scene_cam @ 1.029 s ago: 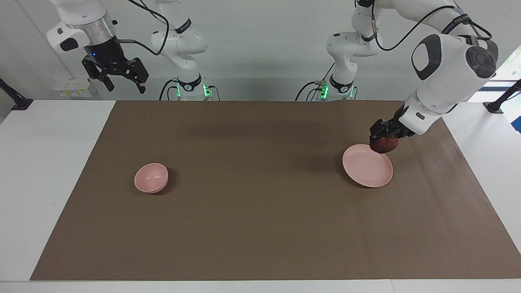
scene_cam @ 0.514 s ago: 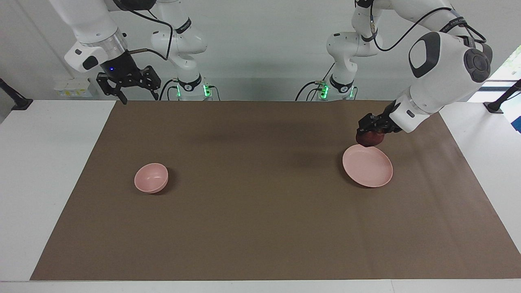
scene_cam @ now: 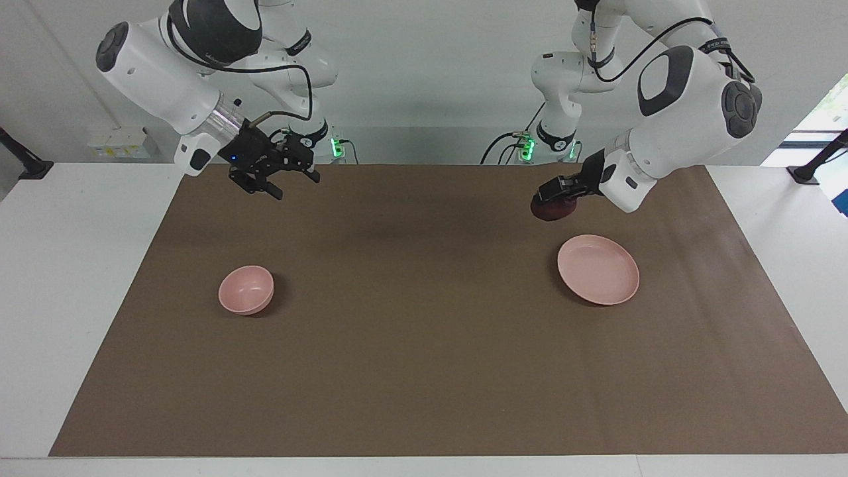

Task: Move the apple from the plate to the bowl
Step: 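Carry the apple with the left gripper while the right gripper approaches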

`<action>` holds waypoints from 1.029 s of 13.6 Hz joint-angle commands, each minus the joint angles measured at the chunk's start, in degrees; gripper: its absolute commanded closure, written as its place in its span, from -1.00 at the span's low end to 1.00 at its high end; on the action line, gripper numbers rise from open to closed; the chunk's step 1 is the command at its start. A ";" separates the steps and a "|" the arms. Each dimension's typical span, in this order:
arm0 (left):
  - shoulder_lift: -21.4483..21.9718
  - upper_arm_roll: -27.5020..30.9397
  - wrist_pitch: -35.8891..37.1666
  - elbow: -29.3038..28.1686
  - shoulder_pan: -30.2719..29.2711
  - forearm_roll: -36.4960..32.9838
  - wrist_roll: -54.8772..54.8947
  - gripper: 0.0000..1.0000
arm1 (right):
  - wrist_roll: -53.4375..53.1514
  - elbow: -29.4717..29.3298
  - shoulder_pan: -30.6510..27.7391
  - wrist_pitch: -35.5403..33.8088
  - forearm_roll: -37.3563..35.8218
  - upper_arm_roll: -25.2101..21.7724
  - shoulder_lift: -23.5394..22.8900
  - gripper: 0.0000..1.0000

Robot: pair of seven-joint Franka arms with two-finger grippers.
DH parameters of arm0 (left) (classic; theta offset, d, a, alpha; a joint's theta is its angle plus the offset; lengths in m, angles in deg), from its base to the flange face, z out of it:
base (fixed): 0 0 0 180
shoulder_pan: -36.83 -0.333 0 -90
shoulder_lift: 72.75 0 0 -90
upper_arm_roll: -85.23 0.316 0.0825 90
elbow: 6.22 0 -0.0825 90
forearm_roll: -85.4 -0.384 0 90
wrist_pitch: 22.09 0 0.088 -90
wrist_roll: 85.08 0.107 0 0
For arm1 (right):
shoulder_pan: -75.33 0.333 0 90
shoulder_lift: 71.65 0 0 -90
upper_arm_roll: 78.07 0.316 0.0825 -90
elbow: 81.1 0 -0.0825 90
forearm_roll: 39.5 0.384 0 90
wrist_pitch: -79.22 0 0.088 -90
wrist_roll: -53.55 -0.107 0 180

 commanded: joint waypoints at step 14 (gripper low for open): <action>-0.21 -5.80 -4.52 -6.34 4.72 29.57 -27.07 1.00 | 0.27 19.73 0.35 1.52 44.62 0.06 7.55 -1.00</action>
